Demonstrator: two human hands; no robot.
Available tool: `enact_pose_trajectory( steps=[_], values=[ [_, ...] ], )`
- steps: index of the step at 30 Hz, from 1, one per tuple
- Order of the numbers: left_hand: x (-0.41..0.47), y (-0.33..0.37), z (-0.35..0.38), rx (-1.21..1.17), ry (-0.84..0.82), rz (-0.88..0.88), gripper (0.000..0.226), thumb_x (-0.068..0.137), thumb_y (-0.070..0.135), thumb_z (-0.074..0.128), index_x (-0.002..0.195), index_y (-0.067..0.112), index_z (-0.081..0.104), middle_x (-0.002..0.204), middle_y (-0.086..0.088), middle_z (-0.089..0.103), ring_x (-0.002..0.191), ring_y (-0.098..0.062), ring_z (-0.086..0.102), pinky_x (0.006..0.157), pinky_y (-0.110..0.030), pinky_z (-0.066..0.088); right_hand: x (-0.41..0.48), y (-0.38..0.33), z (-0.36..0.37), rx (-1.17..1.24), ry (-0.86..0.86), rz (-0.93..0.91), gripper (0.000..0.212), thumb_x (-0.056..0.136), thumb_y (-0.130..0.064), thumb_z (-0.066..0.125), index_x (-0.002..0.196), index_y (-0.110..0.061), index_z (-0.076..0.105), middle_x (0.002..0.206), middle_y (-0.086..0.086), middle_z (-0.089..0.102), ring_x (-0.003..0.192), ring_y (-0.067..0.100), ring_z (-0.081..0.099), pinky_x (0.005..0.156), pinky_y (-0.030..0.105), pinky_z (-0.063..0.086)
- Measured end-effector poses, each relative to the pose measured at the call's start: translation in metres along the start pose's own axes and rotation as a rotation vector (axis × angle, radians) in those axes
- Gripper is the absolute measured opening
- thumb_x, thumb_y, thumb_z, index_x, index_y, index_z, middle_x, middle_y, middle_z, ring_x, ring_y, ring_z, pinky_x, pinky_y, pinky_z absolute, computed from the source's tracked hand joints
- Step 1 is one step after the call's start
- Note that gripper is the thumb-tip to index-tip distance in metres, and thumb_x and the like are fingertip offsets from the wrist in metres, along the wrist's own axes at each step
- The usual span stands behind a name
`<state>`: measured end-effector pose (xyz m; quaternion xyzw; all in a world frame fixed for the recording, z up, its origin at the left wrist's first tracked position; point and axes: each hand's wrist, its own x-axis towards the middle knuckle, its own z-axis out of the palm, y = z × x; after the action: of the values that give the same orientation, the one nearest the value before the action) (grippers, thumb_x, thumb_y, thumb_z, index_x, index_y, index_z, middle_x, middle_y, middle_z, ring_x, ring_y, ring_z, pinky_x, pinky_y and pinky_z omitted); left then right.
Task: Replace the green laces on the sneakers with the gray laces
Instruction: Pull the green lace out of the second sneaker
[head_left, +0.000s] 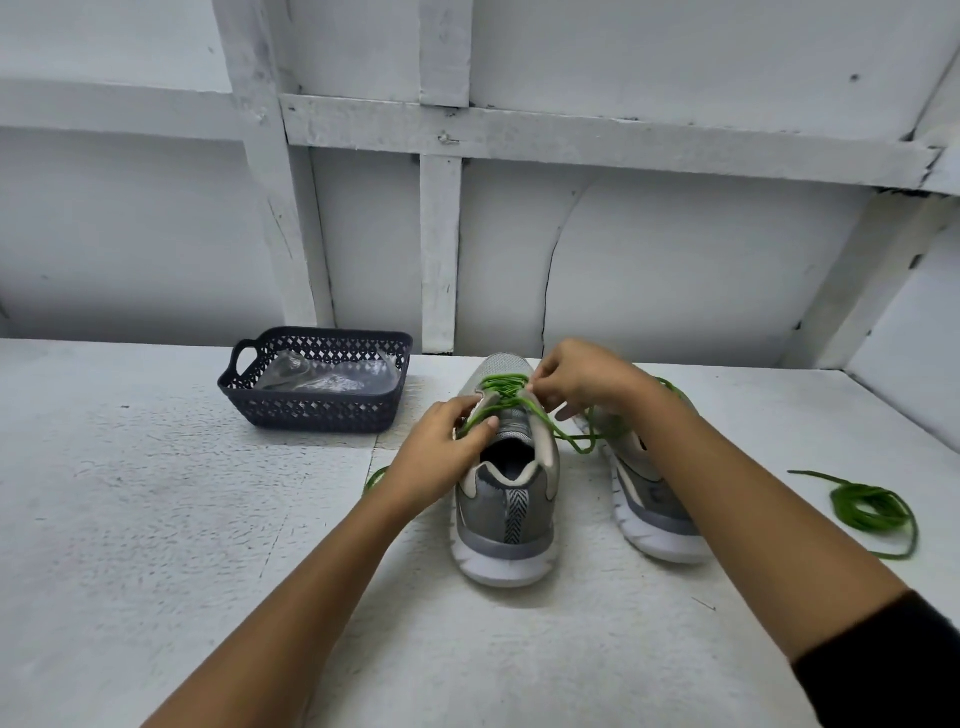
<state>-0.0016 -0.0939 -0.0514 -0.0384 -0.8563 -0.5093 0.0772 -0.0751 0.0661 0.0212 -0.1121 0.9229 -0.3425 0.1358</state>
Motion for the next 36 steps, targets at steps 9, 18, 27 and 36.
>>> enact_pose_trajectory(
  steps=[9,18,27,36],
  values=[
    [-0.007,0.001,0.006,-0.130,0.057,0.045,0.020,0.096,0.022,0.052,0.114,0.023,0.059,0.091,0.024,0.051,0.087,0.011,0.049,0.075,0.002,0.034,0.003,-0.004,0.003,0.072,-0.055,0.045,0.026,0.092,0.001,0.047,0.068,-0.005,0.056,0.060,0.006,0.055,0.050,0.012,0.056,0.045,0.018,0.052],
    [-0.007,-0.004,0.007,-0.188,0.049,0.024,0.020,0.095,0.026,0.054,0.113,0.027,0.060,0.099,0.013,0.055,0.103,-0.008,0.050,0.084,-0.012,0.037,0.010,-0.010,0.017,-0.055,0.115,0.032,0.031,0.099,-0.011,0.036,0.073,0.000,0.050,0.069,0.017,0.055,0.062,0.030,0.056,0.054,0.036,0.052],
    [-0.005,-0.009,0.009,-0.202,0.026,0.030,0.025,0.094,0.036,0.051,0.118,0.030,0.059,0.120,0.003,0.057,0.115,-0.009,0.050,0.096,-0.023,0.036,0.008,-0.003,-0.003,0.297,-0.010,0.105,0.023,0.094,-0.007,0.053,0.071,-0.006,0.054,0.064,0.005,0.052,0.056,0.011,0.053,0.045,0.018,0.049],
    [-0.007,-0.006,0.008,-0.231,0.018,0.043,0.018,0.096,0.028,0.049,0.108,0.040,0.055,0.114,0.008,0.057,0.111,-0.005,0.050,0.091,-0.013,0.037,0.004,0.002,0.001,0.214,-0.069,0.066,0.025,0.094,-0.018,0.057,0.071,-0.008,0.056,0.058,0.000,0.051,0.051,0.010,0.048,0.046,0.020,0.042]
  ],
)
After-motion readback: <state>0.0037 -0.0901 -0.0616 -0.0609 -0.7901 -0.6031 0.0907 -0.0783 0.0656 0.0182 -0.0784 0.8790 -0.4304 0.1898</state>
